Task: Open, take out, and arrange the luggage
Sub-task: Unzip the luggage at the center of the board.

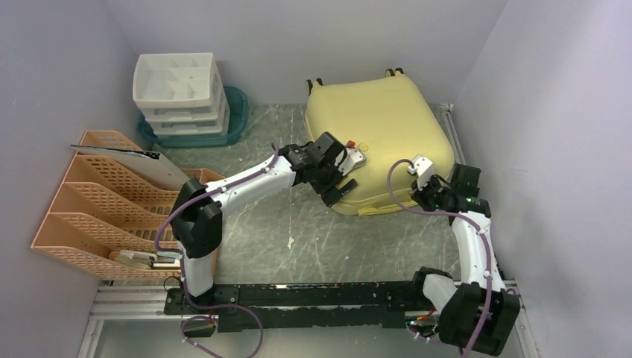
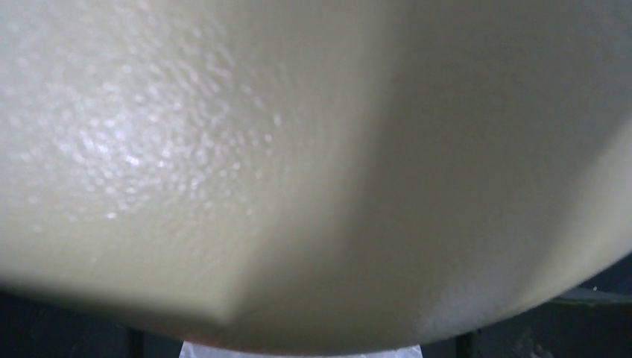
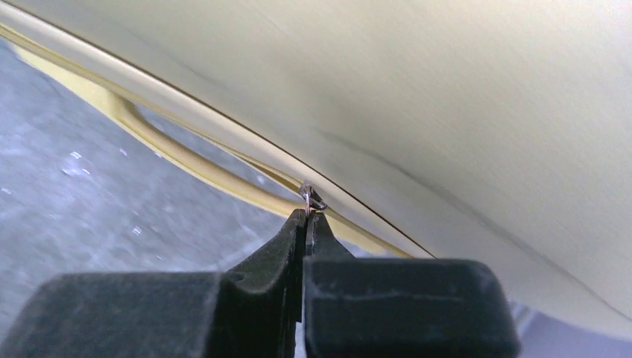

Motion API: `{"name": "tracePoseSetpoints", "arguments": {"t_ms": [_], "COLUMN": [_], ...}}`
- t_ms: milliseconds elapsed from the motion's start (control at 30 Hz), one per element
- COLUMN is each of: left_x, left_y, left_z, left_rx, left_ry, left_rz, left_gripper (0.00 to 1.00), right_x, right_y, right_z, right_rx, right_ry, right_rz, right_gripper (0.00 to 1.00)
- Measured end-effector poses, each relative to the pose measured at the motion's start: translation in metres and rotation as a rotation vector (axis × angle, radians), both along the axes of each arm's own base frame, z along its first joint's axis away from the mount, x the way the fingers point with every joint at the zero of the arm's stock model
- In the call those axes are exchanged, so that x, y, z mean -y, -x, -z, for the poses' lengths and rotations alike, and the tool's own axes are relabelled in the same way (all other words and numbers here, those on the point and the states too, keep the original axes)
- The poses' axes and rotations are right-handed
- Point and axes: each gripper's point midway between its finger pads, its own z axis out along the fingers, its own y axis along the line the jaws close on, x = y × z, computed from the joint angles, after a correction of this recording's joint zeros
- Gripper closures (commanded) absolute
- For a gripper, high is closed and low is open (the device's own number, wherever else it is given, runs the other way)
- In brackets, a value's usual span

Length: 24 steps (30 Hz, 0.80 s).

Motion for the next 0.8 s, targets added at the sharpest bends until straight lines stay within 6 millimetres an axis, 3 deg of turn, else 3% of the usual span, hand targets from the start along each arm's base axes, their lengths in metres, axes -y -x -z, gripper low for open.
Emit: {"name": "tracePoseSetpoints", "arguments": {"t_ms": [133, 367, 500, 533, 667, 800], "left_x": [0.008, 0.007, 0.005, 0.004, 0.001, -0.010], "left_y": [-0.004, -0.007, -0.009, -0.011, -0.014, -0.022], "left_z": [-0.001, -0.001, -0.002, -0.001, 0.000, 0.000], "left_rx": [0.008, 0.019, 0.018, 0.015, 0.017, 0.022], "left_ry": [0.009, 0.000, 0.001, 0.006, 0.015, 0.014], "left_rz": [-0.016, -0.033, -0.043, -0.046, -0.056, -0.078], "left_gripper": [0.01, 0.01, 0.01, 0.01, 0.01, 0.01], "right_x": [-0.036, -0.071, -0.105, -0.135, -0.155, -0.172], "right_y": [0.001, 0.007, 0.014, 0.022, 0.024, 0.021], "right_z": [-0.003, -0.004, -0.003, -0.002, -0.002, -0.003], "right_rx": [-0.027, -0.075, -0.102, -0.124, -0.127, -0.086], "right_ry": [-0.051, -0.121, -0.132, -0.144, -0.130, -0.068], "right_rz": [-0.022, -0.058, -0.137, -0.209, -0.235, -0.236], "right_gripper": [1.00, 1.00, 1.00, 1.00, 1.00, 0.86]}}
